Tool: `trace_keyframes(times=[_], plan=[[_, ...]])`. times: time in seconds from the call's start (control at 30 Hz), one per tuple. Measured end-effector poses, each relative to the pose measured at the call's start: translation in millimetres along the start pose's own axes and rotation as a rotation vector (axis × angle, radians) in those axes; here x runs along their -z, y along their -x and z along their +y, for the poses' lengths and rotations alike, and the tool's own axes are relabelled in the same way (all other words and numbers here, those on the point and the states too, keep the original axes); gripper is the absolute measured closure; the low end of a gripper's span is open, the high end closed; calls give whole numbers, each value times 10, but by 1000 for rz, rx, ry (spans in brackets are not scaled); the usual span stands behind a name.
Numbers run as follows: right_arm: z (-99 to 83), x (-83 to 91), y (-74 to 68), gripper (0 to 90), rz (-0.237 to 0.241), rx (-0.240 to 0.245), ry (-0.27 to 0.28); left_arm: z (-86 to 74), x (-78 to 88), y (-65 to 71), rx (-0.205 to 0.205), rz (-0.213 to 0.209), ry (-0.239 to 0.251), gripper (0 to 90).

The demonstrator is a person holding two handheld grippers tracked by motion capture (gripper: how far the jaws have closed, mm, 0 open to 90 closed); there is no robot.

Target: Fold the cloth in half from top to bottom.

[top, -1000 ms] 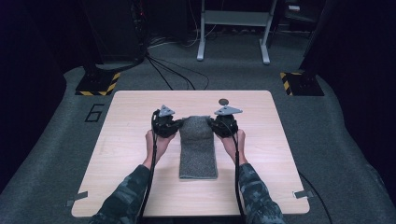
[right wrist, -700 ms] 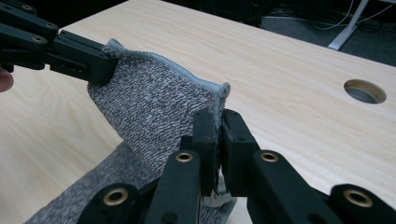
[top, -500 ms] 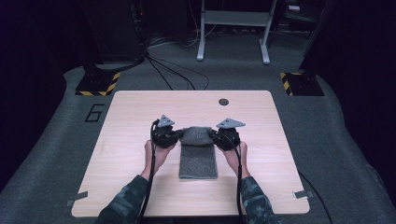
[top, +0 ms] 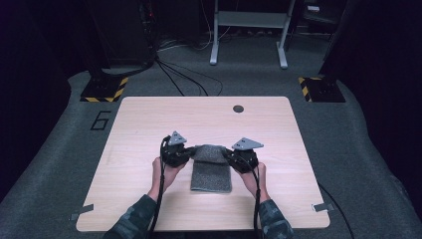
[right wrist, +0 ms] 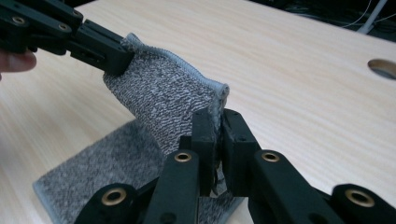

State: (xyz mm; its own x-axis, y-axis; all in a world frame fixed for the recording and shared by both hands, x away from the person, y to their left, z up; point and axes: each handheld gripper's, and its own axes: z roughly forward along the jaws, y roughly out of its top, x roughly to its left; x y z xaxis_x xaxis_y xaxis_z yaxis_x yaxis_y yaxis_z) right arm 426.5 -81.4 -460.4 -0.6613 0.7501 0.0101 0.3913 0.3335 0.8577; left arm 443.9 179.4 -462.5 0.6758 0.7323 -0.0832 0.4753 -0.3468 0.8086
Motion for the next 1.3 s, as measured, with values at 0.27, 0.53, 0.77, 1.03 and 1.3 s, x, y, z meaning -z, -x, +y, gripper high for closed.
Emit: trace_keyframes(times=[0.27, 0.53, 0.77, 1.03, 1.3], plan=[[-227, 19, -45, 841, 13, -17, -31, -116, -5, 76, 0, -23, -19, 835], [-317, 55, -57, 834, 30, -10, -44, -252, -34, 136, 9, -45, -46, 835], [-429, 74, -84, 830, 34, -20, -54, -368, -43, 197, 14, -63, -71, 838], [-539, 125, -131, 816, 53, 0, -84, -443, -15, 243, 30, -99, -92, 810], [-631, 281, -176, 652, 108, -21, -115, -548, 194, 230, 70, -102, -126, 550]])
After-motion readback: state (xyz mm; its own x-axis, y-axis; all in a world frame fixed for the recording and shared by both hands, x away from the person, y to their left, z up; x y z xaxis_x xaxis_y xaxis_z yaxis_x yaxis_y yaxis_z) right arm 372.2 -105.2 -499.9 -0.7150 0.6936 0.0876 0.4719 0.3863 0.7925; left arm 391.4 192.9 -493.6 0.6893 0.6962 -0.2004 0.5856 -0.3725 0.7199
